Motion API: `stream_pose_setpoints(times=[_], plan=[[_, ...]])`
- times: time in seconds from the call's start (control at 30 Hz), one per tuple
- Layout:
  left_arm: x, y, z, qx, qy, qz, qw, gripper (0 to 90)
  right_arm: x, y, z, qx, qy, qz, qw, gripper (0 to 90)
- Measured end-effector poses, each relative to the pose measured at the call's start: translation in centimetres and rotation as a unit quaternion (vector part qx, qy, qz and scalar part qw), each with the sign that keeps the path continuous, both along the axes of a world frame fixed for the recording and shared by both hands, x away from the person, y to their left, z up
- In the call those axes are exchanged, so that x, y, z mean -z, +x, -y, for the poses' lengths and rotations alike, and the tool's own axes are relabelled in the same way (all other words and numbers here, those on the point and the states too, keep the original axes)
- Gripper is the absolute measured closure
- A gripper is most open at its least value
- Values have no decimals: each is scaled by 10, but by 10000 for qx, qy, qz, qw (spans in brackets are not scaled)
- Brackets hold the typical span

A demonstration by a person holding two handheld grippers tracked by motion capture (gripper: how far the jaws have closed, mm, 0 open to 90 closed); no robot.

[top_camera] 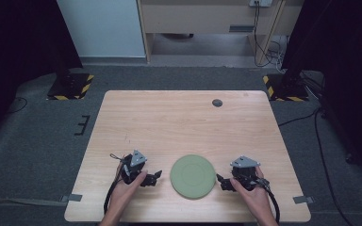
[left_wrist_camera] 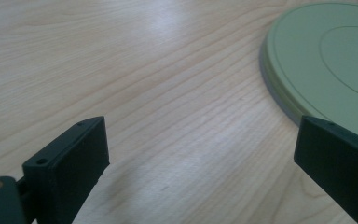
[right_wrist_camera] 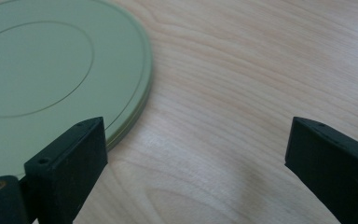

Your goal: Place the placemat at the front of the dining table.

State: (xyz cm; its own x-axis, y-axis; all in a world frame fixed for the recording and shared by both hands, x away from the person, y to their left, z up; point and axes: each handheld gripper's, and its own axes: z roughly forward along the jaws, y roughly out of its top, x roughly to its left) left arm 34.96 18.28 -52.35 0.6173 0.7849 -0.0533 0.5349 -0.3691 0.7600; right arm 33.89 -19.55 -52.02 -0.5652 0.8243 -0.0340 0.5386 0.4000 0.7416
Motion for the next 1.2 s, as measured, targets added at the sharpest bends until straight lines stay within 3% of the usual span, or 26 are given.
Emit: stream_pose_setpoints(times=[0.13, 0.7, 1.2], plan=[[1, -2, 11, 100, 34, 15, 9999, 26, 1, -3, -4, -158, -151, 26, 9998, 60], [4, -6, 28, 355, 73, -97, 9993, 25, 1, -6, -10, -359, -206, 61, 9991, 60], [7, -7, 34, 350, 168, -63, 9992, 24, 4, -6, -12, -381, -271, 38, 9989, 53]])
